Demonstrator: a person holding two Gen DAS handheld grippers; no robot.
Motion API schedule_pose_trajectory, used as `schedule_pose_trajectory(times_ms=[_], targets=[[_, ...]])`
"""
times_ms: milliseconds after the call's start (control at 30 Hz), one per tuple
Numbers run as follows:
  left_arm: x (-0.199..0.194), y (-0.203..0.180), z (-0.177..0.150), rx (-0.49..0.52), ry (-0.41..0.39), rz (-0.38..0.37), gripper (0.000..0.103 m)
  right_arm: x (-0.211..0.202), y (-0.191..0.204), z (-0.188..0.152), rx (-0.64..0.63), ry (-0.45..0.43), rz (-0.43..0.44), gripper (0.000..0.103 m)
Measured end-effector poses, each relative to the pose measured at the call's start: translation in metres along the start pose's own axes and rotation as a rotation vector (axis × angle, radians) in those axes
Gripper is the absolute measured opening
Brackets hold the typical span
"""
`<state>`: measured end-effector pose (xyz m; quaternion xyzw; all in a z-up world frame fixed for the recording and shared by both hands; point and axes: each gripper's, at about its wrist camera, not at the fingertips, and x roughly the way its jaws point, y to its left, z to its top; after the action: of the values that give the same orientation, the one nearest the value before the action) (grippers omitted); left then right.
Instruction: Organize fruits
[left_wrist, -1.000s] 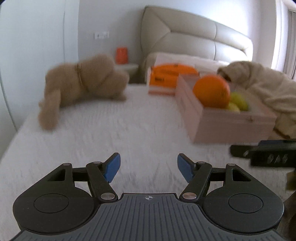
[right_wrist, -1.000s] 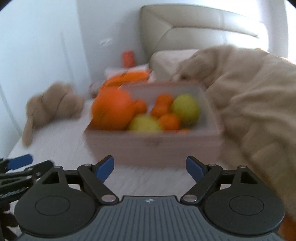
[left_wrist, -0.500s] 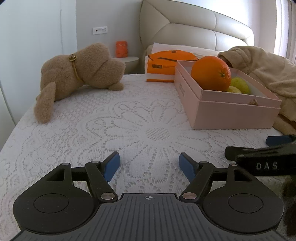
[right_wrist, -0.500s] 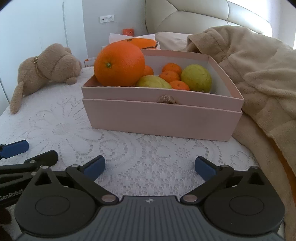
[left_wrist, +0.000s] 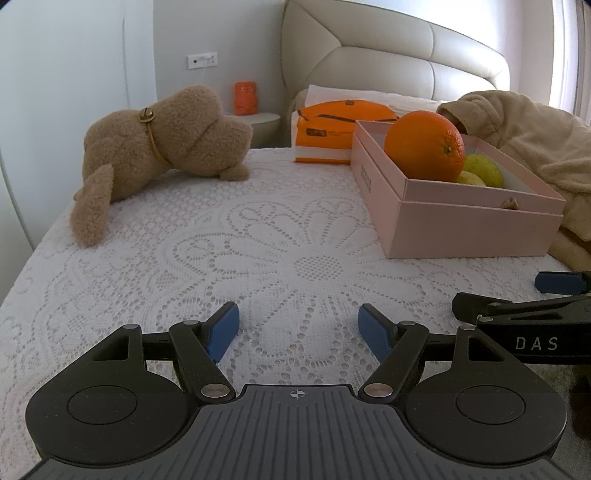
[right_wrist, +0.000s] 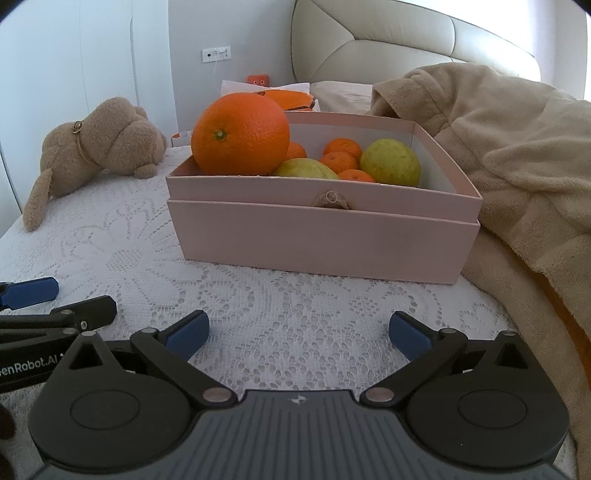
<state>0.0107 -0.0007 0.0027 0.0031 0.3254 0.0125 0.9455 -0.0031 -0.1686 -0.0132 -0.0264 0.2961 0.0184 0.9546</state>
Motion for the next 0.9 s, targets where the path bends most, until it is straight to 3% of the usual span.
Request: schedule_pose_trajectory(times_ms=[900], targets=[[0.0001, -0.0002, -0.0001, -0.004, 0.0, -0.005, 0.077, 0.0002, 0.0, -0.0002, 0.0, 0.0, 0.0, 0.103]])
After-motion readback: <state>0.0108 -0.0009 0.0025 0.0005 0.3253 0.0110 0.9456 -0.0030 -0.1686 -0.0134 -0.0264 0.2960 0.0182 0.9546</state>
